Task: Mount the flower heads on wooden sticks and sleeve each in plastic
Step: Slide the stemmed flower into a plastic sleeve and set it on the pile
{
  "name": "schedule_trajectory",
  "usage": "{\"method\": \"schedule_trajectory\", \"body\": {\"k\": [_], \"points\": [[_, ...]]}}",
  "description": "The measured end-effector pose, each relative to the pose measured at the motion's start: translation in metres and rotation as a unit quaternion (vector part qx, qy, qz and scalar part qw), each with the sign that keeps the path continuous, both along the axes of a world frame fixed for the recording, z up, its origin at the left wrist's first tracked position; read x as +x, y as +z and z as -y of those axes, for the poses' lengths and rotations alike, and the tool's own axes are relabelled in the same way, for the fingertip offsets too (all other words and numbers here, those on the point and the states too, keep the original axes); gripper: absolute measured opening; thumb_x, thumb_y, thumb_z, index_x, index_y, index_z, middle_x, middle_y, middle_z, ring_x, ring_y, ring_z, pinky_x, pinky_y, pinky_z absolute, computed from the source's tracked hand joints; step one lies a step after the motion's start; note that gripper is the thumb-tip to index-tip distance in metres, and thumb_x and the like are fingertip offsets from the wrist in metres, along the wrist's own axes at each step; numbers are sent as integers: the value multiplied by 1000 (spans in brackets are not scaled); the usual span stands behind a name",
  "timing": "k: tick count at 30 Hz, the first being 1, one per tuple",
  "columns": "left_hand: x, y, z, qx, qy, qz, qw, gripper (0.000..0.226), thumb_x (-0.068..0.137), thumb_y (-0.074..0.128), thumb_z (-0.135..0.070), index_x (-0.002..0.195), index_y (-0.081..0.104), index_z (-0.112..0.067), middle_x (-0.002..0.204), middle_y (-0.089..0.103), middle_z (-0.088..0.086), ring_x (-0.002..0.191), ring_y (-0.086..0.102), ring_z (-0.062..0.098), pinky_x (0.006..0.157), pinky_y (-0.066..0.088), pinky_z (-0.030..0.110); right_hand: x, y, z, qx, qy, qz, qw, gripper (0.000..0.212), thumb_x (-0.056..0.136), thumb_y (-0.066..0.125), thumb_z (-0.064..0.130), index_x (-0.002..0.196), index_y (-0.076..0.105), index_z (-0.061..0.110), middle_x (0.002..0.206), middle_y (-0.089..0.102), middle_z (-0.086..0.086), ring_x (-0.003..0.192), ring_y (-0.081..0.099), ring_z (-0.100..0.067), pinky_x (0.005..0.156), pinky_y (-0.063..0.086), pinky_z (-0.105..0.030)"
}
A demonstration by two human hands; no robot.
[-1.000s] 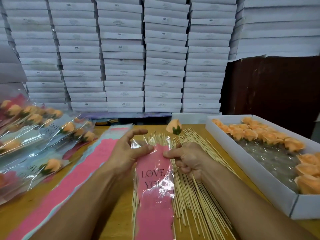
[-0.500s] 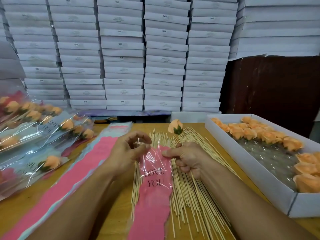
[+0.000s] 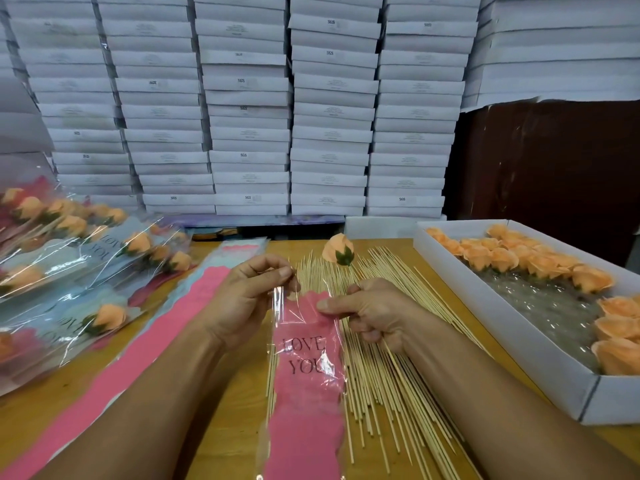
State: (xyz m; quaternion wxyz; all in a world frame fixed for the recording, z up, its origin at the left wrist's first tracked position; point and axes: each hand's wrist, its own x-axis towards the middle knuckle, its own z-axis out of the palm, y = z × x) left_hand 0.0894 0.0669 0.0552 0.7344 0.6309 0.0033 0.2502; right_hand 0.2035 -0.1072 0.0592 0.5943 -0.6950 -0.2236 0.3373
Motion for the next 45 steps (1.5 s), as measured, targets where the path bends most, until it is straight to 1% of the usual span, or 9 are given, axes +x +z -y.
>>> {"method": "schedule_trajectory", "body": {"k": [5,10,13,18,24,28,34,38,45], "points": [[-2,3,-1,6,0,-17,1000,5,80,64,-12,85,62,-11,65,51,4,56,42,17,59,38,29,-1,4,1,0,12,-27,1000,35,94,66,45,100,57,12,84,78,-13,37,32,-6,30,23,-19],[-1,-1,2,-3,-36,-25,999,2,81,61,-10,82,60,-10,63,47,3,49,39,13,59,36,29,8,4,2,86,-81,-105,988,27,99,36,24,73,43,20,58,62,-13,35,29,-11,31,19,-16],[-3,-3,3,4,-77,-35,996,5,82,67,-5,81,62,-7,63,52,10,44,47,12,50,40,21,16,12,2,77,-108,-88,987,23,96,38,17,76,50,17,54,57,-6,38,35,-12,32,23,-18],[-4,-1,5,43,-126,-44,990,10,82,63,-11,76,69,-16,64,54,13,54,58,26,77,41,43,46,41,-12,25,-100,-40,994,18,102,39,19,98,55,13,60,68,-7,43,38,-11,30,18,-19],[-10,-4,13,30,-222,-50,973,25,86,54,1,78,71,-16,60,59,-1,52,61,12,55,50,21,73,68,-40,4,-161,14,987,20,104,34,14,101,54,10,61,72,-10,43,35,-11,32,19,-19],[-13,-3,11,36,-277,-66,958,22,89,55,-1,83,70,-17,64,60,-2,63,70,21,69,57,28,83,81,-52,15,-212,26,977,20,103,33,12,100,53,11,51,68,-7,55,33,-15,34,20,-16],[-12,-2,11,13,-301,-60,952,7,86,69,-8,87,71,-15,72,62,-2,65,70,14,69,57,23,83,83,-67,47,-253,18,966,25,103,33,7,119,52,8,49,67,-9,53,25,-14,34,22,-12],[-11,-2,8,28,-275,-70,958,5,84,72,-14,85,70,-17,72,65,0,71,73,27,74,58,35,71,73,-75,48,-223,8,974,22,102,33,6,103,55,9,70,69,-14,53,27,-14,36,21,-15],[-5,-2,7,6,-220,-72,973,14,86,62,-5,84,71,-15,72,62,4,72,73,27,76,61,38,41,55,-63,52,-146,7,988,19,103,43,15,104,61,8,60,68,-10,39,41,-12,35,35,-19]]}}
